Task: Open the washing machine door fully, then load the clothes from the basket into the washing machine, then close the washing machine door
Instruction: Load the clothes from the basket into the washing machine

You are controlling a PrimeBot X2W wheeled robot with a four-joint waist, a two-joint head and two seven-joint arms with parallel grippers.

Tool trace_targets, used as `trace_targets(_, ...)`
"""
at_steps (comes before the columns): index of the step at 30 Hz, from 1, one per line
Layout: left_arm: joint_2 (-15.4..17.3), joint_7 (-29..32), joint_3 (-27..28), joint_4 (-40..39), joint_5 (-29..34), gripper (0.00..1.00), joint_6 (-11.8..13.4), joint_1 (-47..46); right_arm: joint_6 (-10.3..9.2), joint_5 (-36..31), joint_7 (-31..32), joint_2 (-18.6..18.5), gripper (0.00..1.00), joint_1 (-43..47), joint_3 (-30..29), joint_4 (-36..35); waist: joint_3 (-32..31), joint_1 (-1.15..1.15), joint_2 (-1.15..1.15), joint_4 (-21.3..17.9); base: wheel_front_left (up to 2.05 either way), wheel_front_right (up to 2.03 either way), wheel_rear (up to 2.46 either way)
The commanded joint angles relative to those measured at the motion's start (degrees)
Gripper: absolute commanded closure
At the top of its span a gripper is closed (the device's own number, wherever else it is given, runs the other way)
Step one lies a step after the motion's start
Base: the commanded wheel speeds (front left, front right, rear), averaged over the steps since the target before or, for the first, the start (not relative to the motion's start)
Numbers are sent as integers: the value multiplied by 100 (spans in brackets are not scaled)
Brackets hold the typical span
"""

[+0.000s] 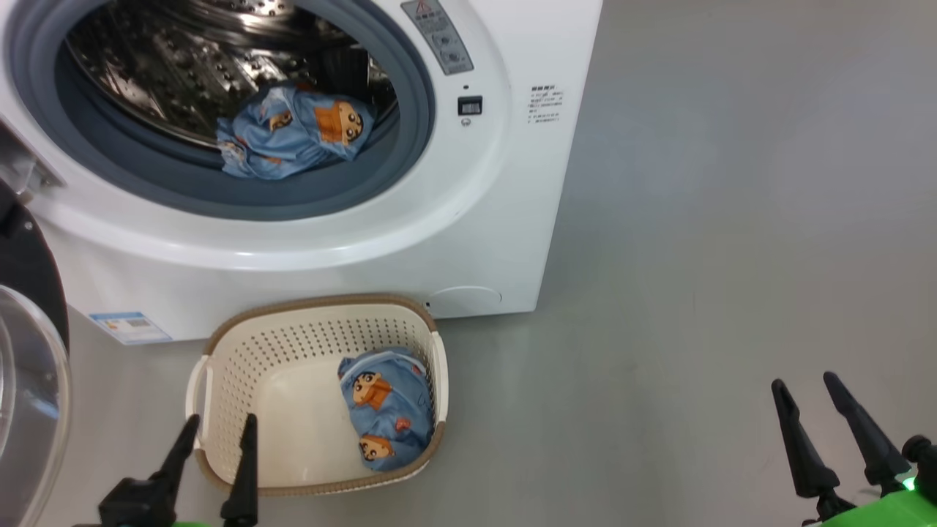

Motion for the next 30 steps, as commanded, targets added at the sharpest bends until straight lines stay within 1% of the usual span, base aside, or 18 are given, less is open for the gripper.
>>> trace_targets(1,62,-21,125,-52,-89,0,50,-231,35,-17,-68,-128,0,-183,54,-154,112,0,0,6,0,0,0)
trace_targets(6,62,-21,-241,424,-322,0,159,-543,35,-5,-68,-101,0,-367,0,-216,451,0,0,13,0,0,0)
trace_targets(12,61,-21,-592,1254,-579,0,201,-1198,35,15,-68,-86,0,-640,-3,-281,1026,0,0,-9,0,0,0)
trace_targets(20,61,-21,-917,2632,-620,0,52,-2374,35,51,-68,-38,0,-1148,-1,-424,1955,0,0,-98,0,0,0)
trace_targets(24,61,-21,-962,3276,-607,0,-36,-2970,35,63,-68,-20,0,-1434,52,-489,2392,0,0,-162,0,0,0)
trace_targets(28,61,-21,-997,3924,-516,0,-102,-3489,35,70,-68,18,0,-1675,123,-517,2750,0,0,-240,0,0,0)
trace_targets(29,61,-21,-997,3924,-516,0,-102,-3489,35,70,-68,18,0,-1675,123,-517,2750,0,0,-240,0,0,0)
trace_targets(30,64,-21,-1013,4084,-476,0,-116,-3609,35,73,-68,25,0,-1722,150,-522,2827,0,0,-262,0,0,0)
